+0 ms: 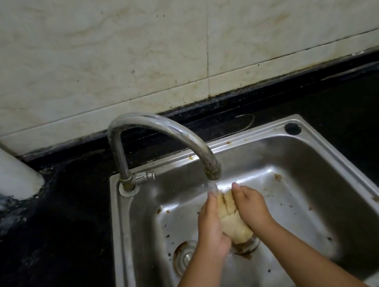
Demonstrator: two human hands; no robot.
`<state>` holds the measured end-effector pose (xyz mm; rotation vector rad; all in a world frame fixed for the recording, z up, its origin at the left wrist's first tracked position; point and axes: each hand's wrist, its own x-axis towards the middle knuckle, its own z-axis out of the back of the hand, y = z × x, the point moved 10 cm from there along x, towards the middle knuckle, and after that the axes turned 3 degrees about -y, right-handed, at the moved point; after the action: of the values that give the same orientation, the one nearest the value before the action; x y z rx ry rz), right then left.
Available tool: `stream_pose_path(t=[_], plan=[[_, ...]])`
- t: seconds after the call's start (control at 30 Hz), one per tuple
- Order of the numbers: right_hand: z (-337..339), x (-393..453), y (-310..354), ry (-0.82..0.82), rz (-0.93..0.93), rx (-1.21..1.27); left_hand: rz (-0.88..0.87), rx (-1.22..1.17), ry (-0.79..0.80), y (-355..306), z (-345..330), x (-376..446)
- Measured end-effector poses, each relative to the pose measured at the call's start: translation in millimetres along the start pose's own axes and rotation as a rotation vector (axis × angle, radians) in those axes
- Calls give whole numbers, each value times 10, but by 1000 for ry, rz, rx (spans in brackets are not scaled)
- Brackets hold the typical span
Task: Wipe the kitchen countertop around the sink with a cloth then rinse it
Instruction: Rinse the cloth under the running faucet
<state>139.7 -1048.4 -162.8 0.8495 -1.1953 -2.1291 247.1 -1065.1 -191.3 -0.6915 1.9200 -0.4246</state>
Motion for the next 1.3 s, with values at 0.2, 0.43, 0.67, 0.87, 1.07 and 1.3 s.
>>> stream_pose_path(t=[0.2, 0.43, 0.67, 0.87, 1.07, 1.3], plan=[[260, -343, 315, -83, 146, 199, -116, 38, -65, -188, 56, 100], [-159, -232, 350, 96, 288, -408, -109, 15, -55, -216, -110, 35], [168, 17, 223, -107, 43, 7, -58, -192, 24, -242, -32, 51], [130, -114, 437, 34, -10, 318, -129, -47, 62, -285, 2, 14], [-40, -498, 634, 108, 314, -245, -260, 33, -131, -373, 14, 135], [12, -259, 331, 59, 116, -138, -104, -91, -52, -161, -142, 43]])
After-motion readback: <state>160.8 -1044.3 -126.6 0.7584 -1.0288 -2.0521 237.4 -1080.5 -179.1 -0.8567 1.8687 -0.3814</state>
